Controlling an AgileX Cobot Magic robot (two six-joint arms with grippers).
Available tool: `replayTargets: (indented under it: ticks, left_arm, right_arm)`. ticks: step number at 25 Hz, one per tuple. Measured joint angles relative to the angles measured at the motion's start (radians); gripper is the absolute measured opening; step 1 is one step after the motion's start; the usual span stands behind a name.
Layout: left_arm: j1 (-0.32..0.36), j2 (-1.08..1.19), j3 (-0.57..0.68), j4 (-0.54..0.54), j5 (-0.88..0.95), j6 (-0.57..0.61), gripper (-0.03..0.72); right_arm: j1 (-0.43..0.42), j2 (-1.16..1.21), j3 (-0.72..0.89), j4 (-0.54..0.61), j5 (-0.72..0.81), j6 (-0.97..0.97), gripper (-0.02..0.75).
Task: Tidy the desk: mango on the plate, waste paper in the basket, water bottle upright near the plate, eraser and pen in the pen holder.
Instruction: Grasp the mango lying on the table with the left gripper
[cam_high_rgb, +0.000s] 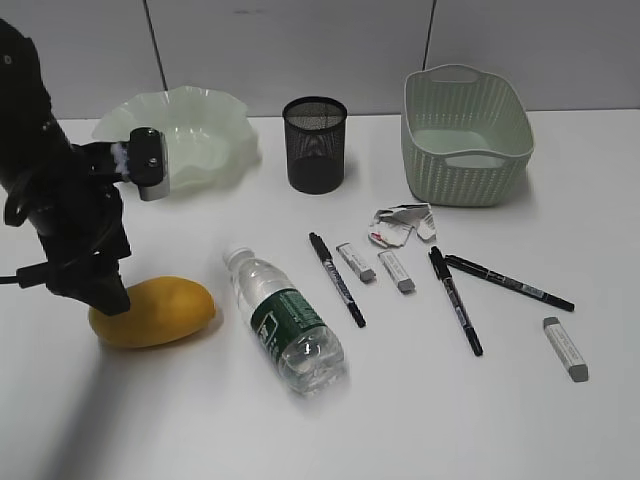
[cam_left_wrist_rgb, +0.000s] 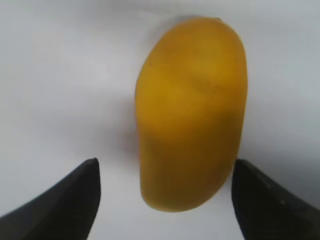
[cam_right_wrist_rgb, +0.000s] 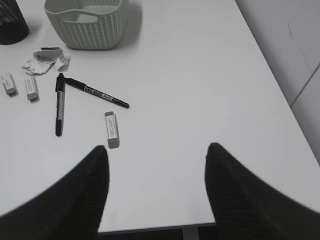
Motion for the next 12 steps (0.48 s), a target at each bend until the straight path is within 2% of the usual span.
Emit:
replayTargets:
  ticks: [12]
  left_arm:
    - [-0.003, 0.103, -0.001, -0.035, -0.008, 0.018, 0.624]
  right_arm:
    - [0.0, 0.0, 0.0, 0.0, -0.001, -0.001, 0.489]
